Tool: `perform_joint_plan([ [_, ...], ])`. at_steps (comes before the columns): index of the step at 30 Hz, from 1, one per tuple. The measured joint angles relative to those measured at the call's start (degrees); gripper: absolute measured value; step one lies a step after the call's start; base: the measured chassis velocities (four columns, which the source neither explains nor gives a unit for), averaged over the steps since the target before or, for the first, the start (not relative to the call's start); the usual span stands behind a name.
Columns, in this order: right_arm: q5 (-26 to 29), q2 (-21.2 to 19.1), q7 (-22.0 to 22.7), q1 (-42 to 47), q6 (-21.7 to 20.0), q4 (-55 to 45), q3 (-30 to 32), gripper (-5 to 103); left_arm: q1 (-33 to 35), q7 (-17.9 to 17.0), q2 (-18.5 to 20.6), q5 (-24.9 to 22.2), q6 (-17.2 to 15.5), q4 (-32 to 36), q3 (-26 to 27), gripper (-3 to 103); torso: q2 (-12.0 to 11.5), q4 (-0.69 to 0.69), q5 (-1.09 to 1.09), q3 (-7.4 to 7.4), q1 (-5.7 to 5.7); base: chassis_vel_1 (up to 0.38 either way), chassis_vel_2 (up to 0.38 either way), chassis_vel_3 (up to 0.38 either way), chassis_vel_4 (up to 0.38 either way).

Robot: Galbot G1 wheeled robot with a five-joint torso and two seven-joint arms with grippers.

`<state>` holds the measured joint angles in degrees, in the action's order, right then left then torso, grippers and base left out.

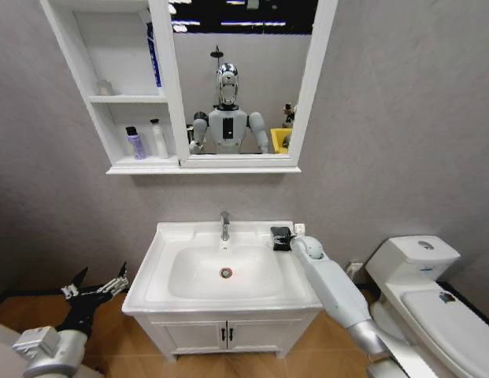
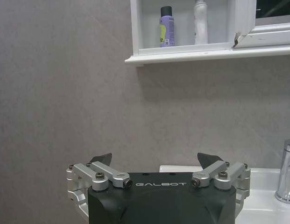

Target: Move facial cleanser and shampoo from washbasin to cabinet, then wipe washbasin with towel.

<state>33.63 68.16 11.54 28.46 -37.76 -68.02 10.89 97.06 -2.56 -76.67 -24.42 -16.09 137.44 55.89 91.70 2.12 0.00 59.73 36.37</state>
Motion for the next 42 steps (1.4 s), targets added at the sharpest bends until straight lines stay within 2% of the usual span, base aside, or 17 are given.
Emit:
perform_joint_plan([
  [1, 0.0, 0.0, 0.0, 0.0, 0.0, 0.0, 0.0, 102, 0.0, 0.0, 0.0, 0.0, 0.0, 0.0, 0.0, 100, 0.0, 0.00, 0.00, 0.00, 0.00, 0.000, 0.000, 0.000, 0.000],
  [5, -0.6, 0.1, -1.1, -0.2, 0.7, 1.3, 0.1, 89, 0.0, 0.0, 0.0, 0.0, 0.0, 0.0, 0.0, 100, 0.0, 0.00, 0.00, 0.00, 0.00, 0.000, 0.000, 0.000, 0.000],
  [7, -0.6, 0.1, -1.3, -0.2, 0.8, 1.4, 0.2, 89, 0.0, 0.0, 0.0, 0.0, 0.0, 0.0, 0.0, 100, 0.0, 0.00, 0.00, 0.00, 0.00, 0.000, 0.000, 0.000, 0.000],
  [9, -0.8, 0.0, -1.8, -0.2, 1.0, 1.8, 0.2, 79, 0.0, 0.0, 0.0, 0.0, 0.0, 0.0, 0.0, 100, 0.0, 0.00, 0.00, 0.00, 0.00, 0.000, 0.000, 0.000, 0.000],
  [10, -0.8, 0.0, -1.8, -0.2, 1.0, 1.8, 0.2, 79, 0.0, 0.0, 0.0, 0.0, 0.0, 0.0, 0.0, 100, 0.0, 0.00, 0.00, 0.00, 0.00, 0.000, 0.000, 0.000, 0.000],
  [11, -0.9, 0.0, -2.0, -0.2, 1.1, 2.0, 0.4, 68, 0.0, 0.0, 0.0, 0.0, 0.0, 0.0, 0.0, 100, 0.0, 0.00, 0.00, 0.00, -0.01, 0.000, 0.000, 0.000, 0.000],
  [12, -0.9, 0.0, -2.1, -0.2, 1.2, 2.2, 0.5, 62, 0.0, 0.0, 0.0, 0.0, 0.0, 0.0, 0.0, 100, 0.0, 0.00, 0.00, 0.00, -0.01, 0.000, 0.000, 0.000, 0.000],
  [13, -0.9, 0.0, -2.1, -0.2, 1.2, 2.2, 0.5, 62, 0.0, 0.0, 0.0, 0.0, 0.0, 0.0, 0.0, 100, 0.0, 0.00, 0.00, 0.00, -0.01, 0.000, 0.000, 0.000, 0.000],
  [15, -1.0, -0.1, -2.4, -0.2, 1.3, 2.3, 0.7, 51, 0.0, 0.0, 0.0, 0.0, 0.0, 0.0, 0.0, 100, 0.0, 0.01, 0.00, 0.00, 0.00, 0.000, 0.000, 0.000, 0.000],
  [17, -1.0, -0.2, -2.5, -0.2, 1.4, 2.3, 0.7, 51, 0.0, 0.0, 0.0, 0.0, 0.0, 0.0, 0.0, 100, 0.0, 0.00, 0.00, 0.00, -0.01, 0.000, 0.000, 0.000, 0.000],
  [23, -0.5, -0.7, -2.6, 0.2, 1.4, 1.1, 0.9, 24, 0.0, 0.0, 0.0, 0.0, 0.0, 0.0, 0.0, 100, 0.0, 0.00, 0.00, 0.00, -0.01, 0.000, 0.000, 0.000, 0.000],
  [24, -0.5, -0.7, -2.6, 0.2, 1.4, 1.1, 0.9, 24, 0.0, 0.0, 0.0, 0.0, 0.0, 0.0, 0.0, 100, 0.0, 0.00, 0.00, 0.00, -0.01, 0.000, 0.000, 0.000, 0.000],
  [26, 0.0, -1.6, -2.5, 1.1, 1.1, -0.7, 0.5, 13, 0.0, 0.0, 0.0, 0.0, 0.0, 0.0, 0.0, 100, 0.0, 0.00, 0.00, 0.00, 0.00, 0.000, 0.000, 0.000, 0.000],
  [30, 1.1, -2.1, -1.8, 2.2, 0.7, -3.3, 0.2, 3, 0.0, 0.0, 0.0, 0.0, 0.0, 0.0, 0.0, 100, 0.0, -0.03, 0.00, 0.00, 0.00, 0.000, 0.000, 0.000, 0.000],
  [36, 9.1, -3.2, 5.7, 4.5, -1.7, -12.9, -2.0, 1, 0.0, 0.0, 0.0, 0.0, 0.0, 0.0, 0.0, 100, 0.0, 0.00, 0.02, 0.00, 0.00, 0.000, 0.000, 0.000, 0.000],
  [37, 9.1, -3.2, 5.7, 4.5, -1.7, -12.9, -2.0, 1, 0.0, 0.0, 0.0, 0.0, 0.0, 0.0, 0.0, 100, 0.0, 0.00, 0.02, 0.00, 0.00, 0.000, 0.000, 0.000, 0.000],
  [42, 20.1, -2.6, 15.9, 5.3, -4.3, -20.6, -5.5, 1, 0.0, 0.0, 0.0, 0.0, 0.0, 0.0, 0.0, 100, 0.0, -0.01, 0.01, 0.00, 0.00, 0.000, 0.000, 0.000, 0.000],
])
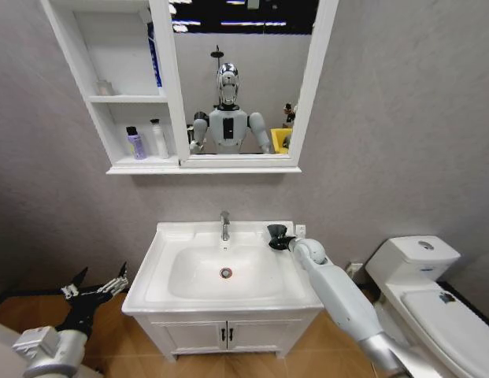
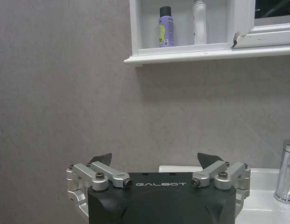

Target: Move facial cleanser and shampoo from washbasin to cabinet, then wipe washbasin with towel.

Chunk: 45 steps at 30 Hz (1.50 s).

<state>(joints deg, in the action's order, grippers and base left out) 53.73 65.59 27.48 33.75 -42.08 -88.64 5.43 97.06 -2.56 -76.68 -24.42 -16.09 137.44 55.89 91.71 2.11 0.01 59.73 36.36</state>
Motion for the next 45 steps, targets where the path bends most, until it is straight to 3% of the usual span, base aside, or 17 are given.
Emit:
perform_joint_plan([
  [1, 3.8, 0.7, 3.7, 0.2, 0.0, -2.1, -1.8, 1, 0.0, 0.0, 0.0, 0.0, 0.0, 0.0, 0.0, 100, 0.0, 0.02, 0.01, 0.00, 0.00, 0.000, 0.000, 0.000, 0.000],
  [4, 6.2, 2.7, 7.2, 0.6, 0.0, -2.5, -4.2, 1, 0.0, 0.0, 0.0, 0.0, 0.0, 0.0, 0.0, 100, 0.0, 0.02, 0.00, 0.00, 0.00, 0.000, 0.000, 0.000, 0.000],
  [8, 5.9, 4.7, 9.2, 1.5, -0.1, -0.4, -5.5, 1, 0.0, 0.0, 0.0, 0.0, 0.0, 0.0, 0.0, 100, 0.0, 0.03, 0.00, 0.00, 0.00, 0.000, 0.000, 0.000, 0.000],
  [16, 4.0, 4.7, 9.3, 4.3, -0.2, 1.4, -5.4, 1, 0.0, 0.0, 0.0, 0.0, 0.0, 0.0, 0.0, 100, 0.0, 0.00, -0.01, 0.00, 0.00, 0.000, 0.000, 0.000, 0.000],
  [28, 3.1, 5.7, 6.3, 5.7, -0.2, 6.1, -3.4, 1, 0.0, 0.0, 0.0, 0.0, 0.0, 0.0, 0.0, 100, 0.0, 0.01, -0.01, 0.00, -0.01, 0.000, 0.000, 0.000, 0.000],
  [45, -6.7, 8.3, -4.5, 5.0, -0.1, 12.9, -2.7, 1, 0.0, 0.0, 0.0, 0.0, 0.0, 0.0, 0.0, 100, 0.0, -0.01, 0.00, 0.01, 0.00, 0.000, 0.000, 0.000, 0.000],
])
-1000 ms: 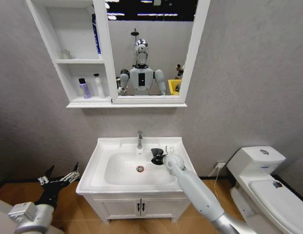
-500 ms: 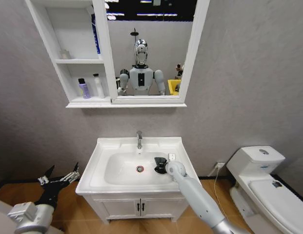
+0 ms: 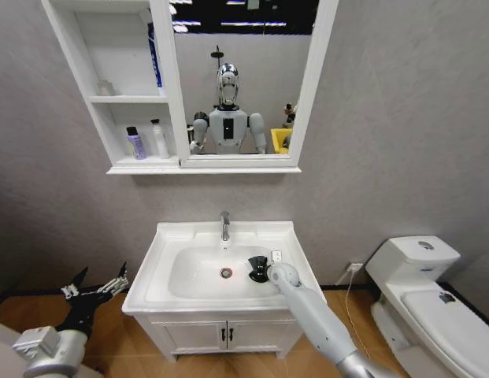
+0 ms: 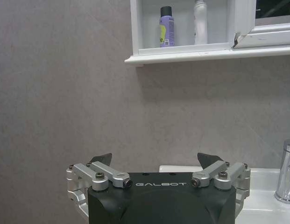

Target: Move facial cleanser and shampoo from washbasin to cabinet, then wipe washbasin with towel.

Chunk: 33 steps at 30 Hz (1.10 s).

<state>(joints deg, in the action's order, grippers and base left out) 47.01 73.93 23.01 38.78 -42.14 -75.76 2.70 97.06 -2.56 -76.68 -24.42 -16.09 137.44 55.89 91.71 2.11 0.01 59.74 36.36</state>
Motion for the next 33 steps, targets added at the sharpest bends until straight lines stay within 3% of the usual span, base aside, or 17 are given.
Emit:
perform_joint_plan([
  [14, -5.7, 4.0, -6.0, -2.1, 1.9, 6.7, -0.8, 1, 0.0, 0.0, 0.0, 0.0, 0.0, 0.0, 0.0, 100, 0.0, 0.01, 0.00, 0.00, 0.00, 0.000, 0.000, 0.000, 0.000],
  [33, -10.3, 8.4, -14.6, -4.0, 7.7, 13.5, -0.6, 1, 0.0, 0.0, 0.0, 0.0, 0.0, 0.0, 0.0, 100, 0.0, 0.01, 0.00, 0.00, 0.00, 0.000, 0.000, 0.000, 0.000],
])
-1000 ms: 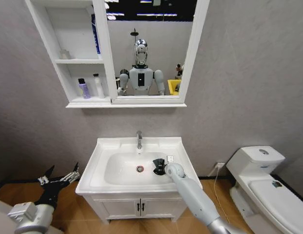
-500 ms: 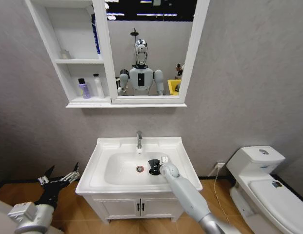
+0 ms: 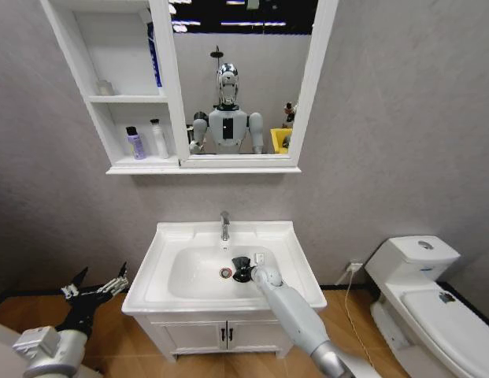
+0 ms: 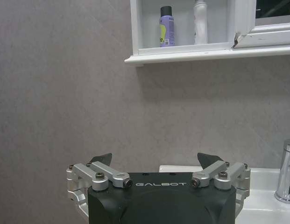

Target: Move facial cleanser and shampoo from washbasin to cabinet, then wipe washbasin with towel.

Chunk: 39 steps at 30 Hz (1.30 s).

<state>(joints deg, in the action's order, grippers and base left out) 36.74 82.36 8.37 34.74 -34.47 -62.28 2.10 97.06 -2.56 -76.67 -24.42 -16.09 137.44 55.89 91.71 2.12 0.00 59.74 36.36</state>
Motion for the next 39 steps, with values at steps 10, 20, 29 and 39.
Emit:
perform_joint_plan([
  [10, -2.0, 2.6, -5.3, -1.4, 2.4, 3.1, -0.9, 1, 0.0, 0.0, 0.0, 0.0, 0.0, 0.0, 0.0, 100, 0.0, 0.00, 0.00, 0.00, 0.00, 0.000, 0.000, 0.000, 0.000],
  [20, -3.8, 6.0, -8.1, -2.2, 5.1, 7.0, -2.3, 1, 0.0, 0.0, 0.0, 0.0, 0.0, 0.0, 0.0, 100, 0.0, 0.00, 0.00, -0.01, 0.00, 0.000, 0.000, 0.000, 0.000],
  [29, -4.4, 7.3, -8.7, -3.0, 6.2, 9.4, -1.8, 1, 0.0, 0.0, 0.0, 0.0, 0.0, 0.0, 0.0, 100, 0.0, 0.00, 0.00, -0.01, 0.00, 0.000, 0.000, 0.000, 0.000],
  [39, -3.3, 1.6, -7.0, -1.6, 5.1, 5.5, -1.1, 1, 0.0, 0.0, 0.0, 0.0, 0.0, 0.0, 0.0, 100, 0.0, -0.01, -0.02, -0.01, 0.00, 0.000, 0.000, 0.000, 0.000],
])
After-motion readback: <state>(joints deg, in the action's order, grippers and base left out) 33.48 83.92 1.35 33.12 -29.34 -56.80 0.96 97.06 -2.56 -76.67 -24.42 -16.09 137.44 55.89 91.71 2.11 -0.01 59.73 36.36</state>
